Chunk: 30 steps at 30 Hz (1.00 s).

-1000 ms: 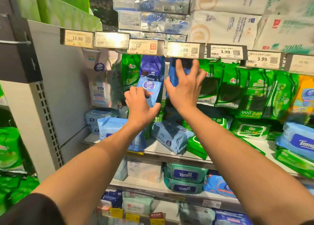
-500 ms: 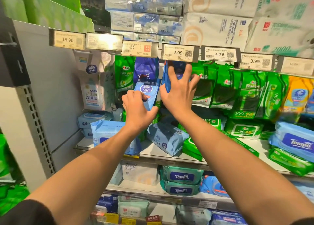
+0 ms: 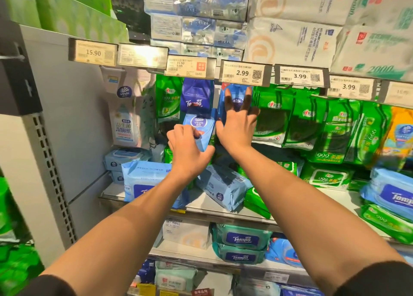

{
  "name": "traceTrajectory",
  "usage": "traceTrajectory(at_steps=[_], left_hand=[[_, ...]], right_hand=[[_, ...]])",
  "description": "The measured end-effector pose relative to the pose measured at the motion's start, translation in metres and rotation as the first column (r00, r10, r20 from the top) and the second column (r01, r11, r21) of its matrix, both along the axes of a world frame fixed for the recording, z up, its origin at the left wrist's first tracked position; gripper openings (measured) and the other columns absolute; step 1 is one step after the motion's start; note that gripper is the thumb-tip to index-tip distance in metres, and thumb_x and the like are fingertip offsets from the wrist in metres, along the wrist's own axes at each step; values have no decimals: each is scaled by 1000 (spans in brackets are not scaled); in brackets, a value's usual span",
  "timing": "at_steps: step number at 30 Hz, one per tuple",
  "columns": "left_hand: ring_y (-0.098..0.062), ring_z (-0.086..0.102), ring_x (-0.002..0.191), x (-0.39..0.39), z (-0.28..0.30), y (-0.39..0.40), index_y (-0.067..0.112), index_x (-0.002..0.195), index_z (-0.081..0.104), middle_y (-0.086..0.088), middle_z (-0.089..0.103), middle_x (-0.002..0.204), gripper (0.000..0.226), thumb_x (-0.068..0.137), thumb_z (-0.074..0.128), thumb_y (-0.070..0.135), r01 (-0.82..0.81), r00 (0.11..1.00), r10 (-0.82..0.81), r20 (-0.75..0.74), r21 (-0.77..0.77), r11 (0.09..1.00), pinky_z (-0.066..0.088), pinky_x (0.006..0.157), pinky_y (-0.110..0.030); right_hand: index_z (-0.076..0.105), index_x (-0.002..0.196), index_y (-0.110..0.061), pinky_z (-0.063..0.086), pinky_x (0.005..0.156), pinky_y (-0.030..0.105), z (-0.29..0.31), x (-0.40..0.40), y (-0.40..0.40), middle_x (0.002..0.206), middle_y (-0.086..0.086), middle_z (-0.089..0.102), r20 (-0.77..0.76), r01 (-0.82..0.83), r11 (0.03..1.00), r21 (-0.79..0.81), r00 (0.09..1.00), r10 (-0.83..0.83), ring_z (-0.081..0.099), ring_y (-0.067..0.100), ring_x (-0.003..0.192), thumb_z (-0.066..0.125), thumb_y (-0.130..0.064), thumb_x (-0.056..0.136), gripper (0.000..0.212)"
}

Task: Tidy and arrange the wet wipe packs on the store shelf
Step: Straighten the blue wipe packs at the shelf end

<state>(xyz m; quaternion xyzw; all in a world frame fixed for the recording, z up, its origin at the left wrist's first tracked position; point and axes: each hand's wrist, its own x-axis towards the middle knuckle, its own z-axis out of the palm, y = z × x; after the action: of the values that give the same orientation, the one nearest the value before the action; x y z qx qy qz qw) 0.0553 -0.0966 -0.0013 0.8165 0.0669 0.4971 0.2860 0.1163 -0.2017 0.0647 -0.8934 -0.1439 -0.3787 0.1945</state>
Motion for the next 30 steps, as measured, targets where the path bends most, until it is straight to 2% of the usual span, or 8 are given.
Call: traceTrajectory(at_steps=[2,4,9,17,24,26,28,30], left_hand=[[-31,41,93,2,-5,2,14,86,48,-8,47,95,33,64,71,27,-16,1000,15,-18,-22,1000,21,76,-28],[-29,40,94,3,-9,6,15,86,47,-7,46,95,34,64,70,27,-43,999,42,-35,-31,999,20,76,-27],[-26,38,94,3,-13,26,16,86,47,-5,45,95,35,65,73,26,-77,997,76,-21,-36,996,19,76,-26],[-20,35,95,1,-16,39,15,88,49,0,41,96,35,67,75,26,-107,994,107,-2,-52,993,26,78,-27],[-20,35,94,0,-12,32,21,87,44,1,41,95,34,66,68,31,-99,995,100,23,-56,994,23,77,-26],[-20,36,93,2,-8,24,22,87,43,1,41,95,35,65,69,30,-76,996,78,53,-46,996,21,76,-25],[-19,35,92,3,-3,16,23,87,42,4,40,94,36,64,69,32,-57,996,60,69,-39,998,20,75,-24],[-19,35,91,4,3,7,22,86,43,4,40,93,36,63,68,32,-52,995,54,86,-28,998,21,75,-25]], right_hand=[[5,154,-43,41,96,51,-3,11,7,161,19,-8,-61,-26,999,-33,998,24,33,53,128,59,-32,88,86],[-7,153,-43,40,99,54,-6,25,13,162,20,-3,-146,-98,995,-34,985,92,30,54,134,58,-34,91,90],[-12,150,-49,30,109,54,-16,58,17,155,4,-38,-156,-127,992,10,979,127,0,47,146,67,-35,89,101],[-26,147,-43,41,102,48,-18,80,28,155,10,-36,-141,29,992,-126,989,-47,21,50,141,64,-54,86,109],[-20,148,-47,27,111,51,-22,69,15,154,6,-39,-186,-26,984,-175,983,-7,-10,46,146,64,-56,86,105],[-8,152,-45,29,111,53,-31,59,8,159,7,-28,-174,-47,969,-241,985,4,-11,46,146,64,-59,82,101],[28,147,-36,37,104,49,-40,47,1,160,12,21,-213,-75,933,-351,977,-2,19,44,143,59,-66,82,78],[34,143,-30,31,106,50,-52,34,-6,150,9,37,-183,-92,897,-432,983,12,27,39,138,58,-68,81,76]])
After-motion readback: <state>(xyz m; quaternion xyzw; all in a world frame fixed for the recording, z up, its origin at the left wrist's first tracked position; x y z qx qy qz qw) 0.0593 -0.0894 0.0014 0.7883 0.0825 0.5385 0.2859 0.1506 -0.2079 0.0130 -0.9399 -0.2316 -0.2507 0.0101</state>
